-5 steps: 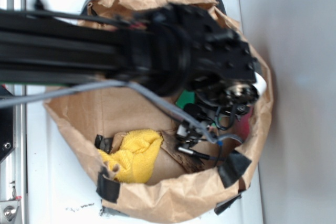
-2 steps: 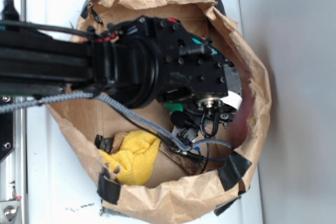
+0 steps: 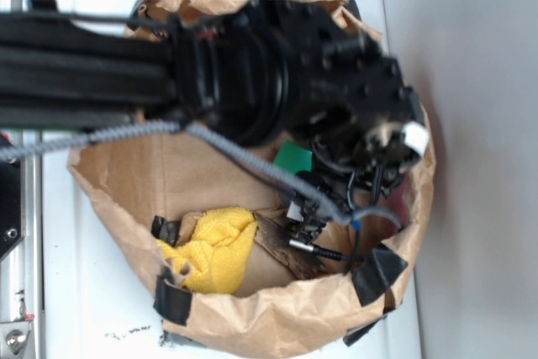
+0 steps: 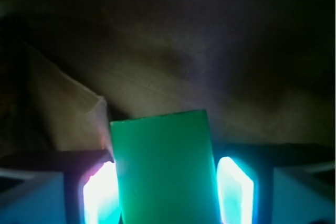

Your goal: Grab the green block.

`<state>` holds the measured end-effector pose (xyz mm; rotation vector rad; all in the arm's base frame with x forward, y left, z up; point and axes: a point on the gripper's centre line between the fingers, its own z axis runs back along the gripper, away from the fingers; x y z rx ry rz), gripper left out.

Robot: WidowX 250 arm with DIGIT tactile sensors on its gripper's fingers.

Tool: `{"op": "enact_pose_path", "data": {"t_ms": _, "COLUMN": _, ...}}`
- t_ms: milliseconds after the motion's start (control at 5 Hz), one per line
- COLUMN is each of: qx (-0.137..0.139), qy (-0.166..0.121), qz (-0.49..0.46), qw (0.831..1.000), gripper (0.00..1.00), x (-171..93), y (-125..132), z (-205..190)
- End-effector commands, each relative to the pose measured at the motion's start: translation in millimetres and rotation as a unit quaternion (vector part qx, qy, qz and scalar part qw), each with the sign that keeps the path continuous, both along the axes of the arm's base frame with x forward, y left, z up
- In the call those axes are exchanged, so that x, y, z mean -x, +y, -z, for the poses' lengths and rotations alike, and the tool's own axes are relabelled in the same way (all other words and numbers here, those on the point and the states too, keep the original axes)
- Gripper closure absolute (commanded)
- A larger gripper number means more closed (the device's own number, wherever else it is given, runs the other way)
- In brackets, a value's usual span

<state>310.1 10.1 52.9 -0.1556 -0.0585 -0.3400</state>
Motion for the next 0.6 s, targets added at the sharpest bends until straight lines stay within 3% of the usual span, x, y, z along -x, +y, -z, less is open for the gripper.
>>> {"op": "enact_pose_path", "data": {"t_ms": 0, "qx": 0.024, "qy": -0.105, "qz": -0.093, "qw": 0.99, "gripper": 1.0, "x": 3.6, "y": 27.6, "z": -94.6}}
{"op": "enact_pose_path", "data": {"t_ms": 400, "qx": 0.012, "qy": -0.126, "qz": -0.115, "qw": 0.985, "gripper": 1.0, "x": 16.2, "y": 29.0, "z": -109.8}}
